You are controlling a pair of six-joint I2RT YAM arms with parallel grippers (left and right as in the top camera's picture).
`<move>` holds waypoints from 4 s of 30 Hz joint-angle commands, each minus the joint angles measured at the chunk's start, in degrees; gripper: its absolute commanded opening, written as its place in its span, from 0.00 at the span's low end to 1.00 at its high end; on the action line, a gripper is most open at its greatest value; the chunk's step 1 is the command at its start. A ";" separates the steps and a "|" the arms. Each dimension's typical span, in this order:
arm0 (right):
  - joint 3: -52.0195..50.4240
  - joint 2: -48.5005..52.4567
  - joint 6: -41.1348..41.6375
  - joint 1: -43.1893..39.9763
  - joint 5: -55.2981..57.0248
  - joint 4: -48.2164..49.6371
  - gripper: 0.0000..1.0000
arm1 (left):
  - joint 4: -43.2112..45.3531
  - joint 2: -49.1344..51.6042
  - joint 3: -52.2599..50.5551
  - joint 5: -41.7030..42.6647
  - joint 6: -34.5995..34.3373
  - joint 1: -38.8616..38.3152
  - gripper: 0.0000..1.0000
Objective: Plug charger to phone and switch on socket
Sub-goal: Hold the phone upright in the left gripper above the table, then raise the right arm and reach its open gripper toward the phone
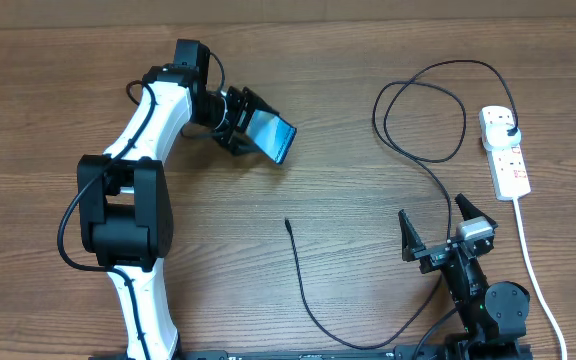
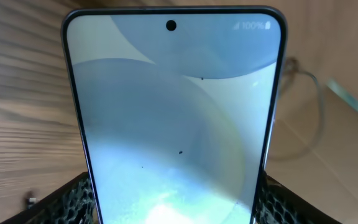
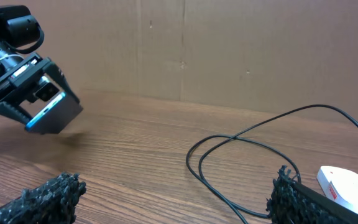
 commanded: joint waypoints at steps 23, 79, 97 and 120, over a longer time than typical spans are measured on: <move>-0.59 -0.68 -0.02 0.37 1.36 1.07 1.00 | -5.05 0.17 1.70 -7.65 2.03 -0.76 0.04; 54.12 73.26 0.37 0.28 -53.62 -14.38 1.00 | -5.07 0.17 1.70 -11.04 0.96 -1.53 0.04; 54.05 80.81 35.87 0.33 -33.46 -13.88 1.00 | -5.03 0.17 1.70 -11.85 -1.16 -1.57 0.04; 53.90 85.33 31.47 11.50 -20.04 -8.17 1.00 | -5.14 0.17 1.70 -10.93 -5.84 -5.22 0.04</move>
